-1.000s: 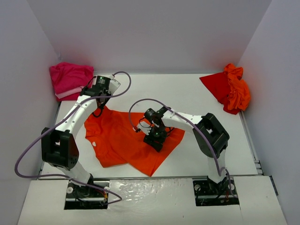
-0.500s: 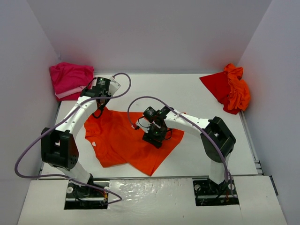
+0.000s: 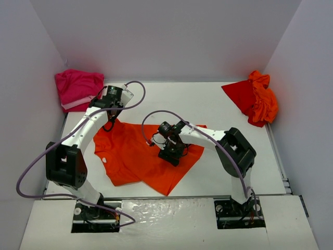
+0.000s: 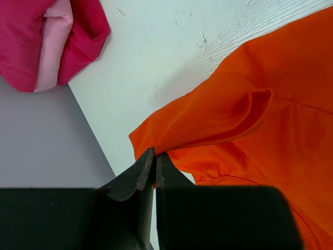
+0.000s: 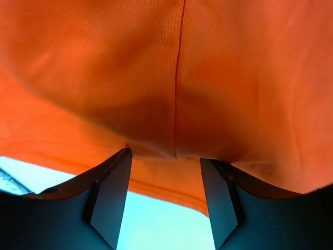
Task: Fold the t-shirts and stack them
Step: Flatten out the tshirt
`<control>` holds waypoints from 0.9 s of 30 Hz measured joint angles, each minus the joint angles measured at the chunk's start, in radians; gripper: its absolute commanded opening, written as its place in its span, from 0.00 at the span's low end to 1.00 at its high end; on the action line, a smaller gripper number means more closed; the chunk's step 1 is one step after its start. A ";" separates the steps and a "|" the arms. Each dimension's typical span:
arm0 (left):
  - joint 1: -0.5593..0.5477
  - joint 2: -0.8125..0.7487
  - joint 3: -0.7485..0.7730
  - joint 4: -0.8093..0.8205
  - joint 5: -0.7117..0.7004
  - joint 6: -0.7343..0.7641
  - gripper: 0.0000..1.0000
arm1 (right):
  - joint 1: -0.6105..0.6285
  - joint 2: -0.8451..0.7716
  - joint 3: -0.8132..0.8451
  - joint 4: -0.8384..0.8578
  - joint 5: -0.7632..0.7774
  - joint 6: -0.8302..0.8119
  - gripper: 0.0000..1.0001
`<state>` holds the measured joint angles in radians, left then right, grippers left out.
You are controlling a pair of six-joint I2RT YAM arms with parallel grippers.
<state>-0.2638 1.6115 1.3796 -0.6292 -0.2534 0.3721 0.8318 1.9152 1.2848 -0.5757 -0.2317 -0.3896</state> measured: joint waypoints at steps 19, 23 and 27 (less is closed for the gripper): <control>0.000 0.000 -0.023 0.008 -0.011 0.012 0.00 | 0.013 0.031 0.020 0.020 0.050 0.010 0.08; 0.000 0.000 -0.023 0.008 -0.012 0.013 0.00 | 0.014 0.031 0.020 0.020 0.060 0.015 0.20; 0.000 0.000 -0.024 0.008 -0.014 0.013 0.00 | 0.019 0.031 0.020 0.019 0.063 0.022 0.26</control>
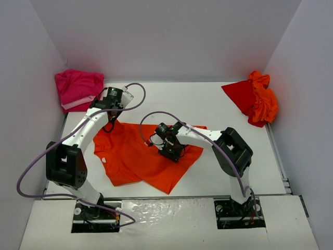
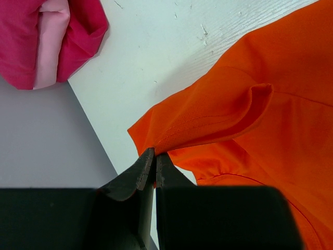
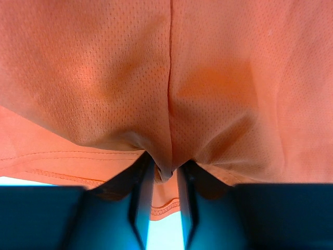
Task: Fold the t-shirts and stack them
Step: Flatten out the tshirt
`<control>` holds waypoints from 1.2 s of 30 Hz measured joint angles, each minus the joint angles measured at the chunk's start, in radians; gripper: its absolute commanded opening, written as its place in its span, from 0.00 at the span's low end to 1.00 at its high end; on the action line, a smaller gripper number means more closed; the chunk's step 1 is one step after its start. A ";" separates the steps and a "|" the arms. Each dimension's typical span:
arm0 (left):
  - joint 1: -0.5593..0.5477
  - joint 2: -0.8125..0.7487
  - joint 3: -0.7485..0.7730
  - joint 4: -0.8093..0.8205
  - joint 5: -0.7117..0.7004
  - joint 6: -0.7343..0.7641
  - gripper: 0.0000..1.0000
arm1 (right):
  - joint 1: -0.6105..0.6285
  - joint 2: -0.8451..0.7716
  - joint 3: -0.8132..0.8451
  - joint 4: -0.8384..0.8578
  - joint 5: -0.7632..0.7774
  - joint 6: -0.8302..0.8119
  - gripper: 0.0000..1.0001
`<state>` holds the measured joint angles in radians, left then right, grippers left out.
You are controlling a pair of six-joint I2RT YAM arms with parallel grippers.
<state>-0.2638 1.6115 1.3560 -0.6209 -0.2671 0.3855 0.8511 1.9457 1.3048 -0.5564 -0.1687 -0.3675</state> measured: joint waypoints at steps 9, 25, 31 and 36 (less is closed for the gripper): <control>0.000 -0.002 -0.012 0.003 -0.003 0.004 0.00 | 0.001 0.000 0.000 -0.001 0.005 0.002 0.27; 0.000 -0.002 -0.012 0.003 -0.004 0.005 0.00 | 0.001 -0.004 0.000 -0.002 0.006 0.001 0.28; 0.000 -0.002 -0.012 0.002 -0.004 0.005 0.00 | 0.000 -0.012 0.000 -0.001 0.009 0.000 0.26; -0.002 -0.002 -0.012 0.002 -0.004 0.005 0.00 | -0.001 -0.015 0.000 -0.001 0.011 -0.001 0.20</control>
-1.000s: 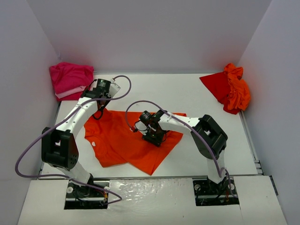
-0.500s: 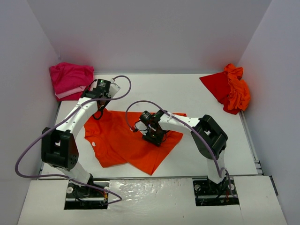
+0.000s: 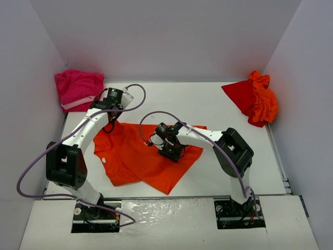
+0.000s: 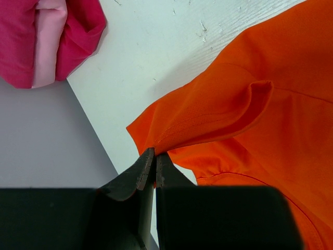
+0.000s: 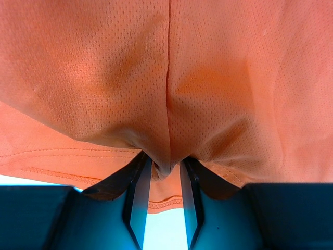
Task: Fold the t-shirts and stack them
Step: Flatten out the tshirt
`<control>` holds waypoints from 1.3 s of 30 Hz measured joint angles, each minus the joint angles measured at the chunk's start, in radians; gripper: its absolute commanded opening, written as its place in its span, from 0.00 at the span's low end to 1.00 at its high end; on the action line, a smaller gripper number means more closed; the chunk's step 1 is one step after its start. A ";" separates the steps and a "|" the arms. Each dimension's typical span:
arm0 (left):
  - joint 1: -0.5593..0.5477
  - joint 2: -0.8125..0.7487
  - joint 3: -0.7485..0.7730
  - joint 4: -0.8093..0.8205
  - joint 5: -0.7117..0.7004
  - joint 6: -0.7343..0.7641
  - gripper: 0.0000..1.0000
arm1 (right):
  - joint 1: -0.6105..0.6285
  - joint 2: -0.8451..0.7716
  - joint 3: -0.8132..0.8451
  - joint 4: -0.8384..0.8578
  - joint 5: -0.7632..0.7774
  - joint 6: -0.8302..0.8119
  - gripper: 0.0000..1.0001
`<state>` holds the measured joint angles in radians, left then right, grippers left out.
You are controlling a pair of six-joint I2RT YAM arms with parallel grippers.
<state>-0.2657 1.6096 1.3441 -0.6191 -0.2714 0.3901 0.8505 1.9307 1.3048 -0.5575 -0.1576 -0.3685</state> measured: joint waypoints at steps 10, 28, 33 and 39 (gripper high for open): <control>-0.009 0.000 0.000 -0.003 -0.007 0.001 0.00 | 0.000 -0.021 0.000 0.000 0.001 -0.007 0.17; -0.009 0.000 0.000 -0.009 -0.022 0.010 0.00 | -0.022 -0.119 0.010 -0.012 0.061 -0.041 0.00; -0.009 -0.003 0.009 -0.015 -0.026 0.016 0.00 | -0.057 -0.196 0.094 -0.029 0.097 -0.074 0.00; -0.009 -0.012 0.010 -0.020 -0.027 0.018 0.00 | -0.093 -0.248 0.130 -0.019 0.065 -0.079 0.00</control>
<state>-0.2750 1.5973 1.3537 -0.6393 -0.2989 0.4076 0.7575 1.6823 1.4347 -0.5766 -0.0928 -0.4473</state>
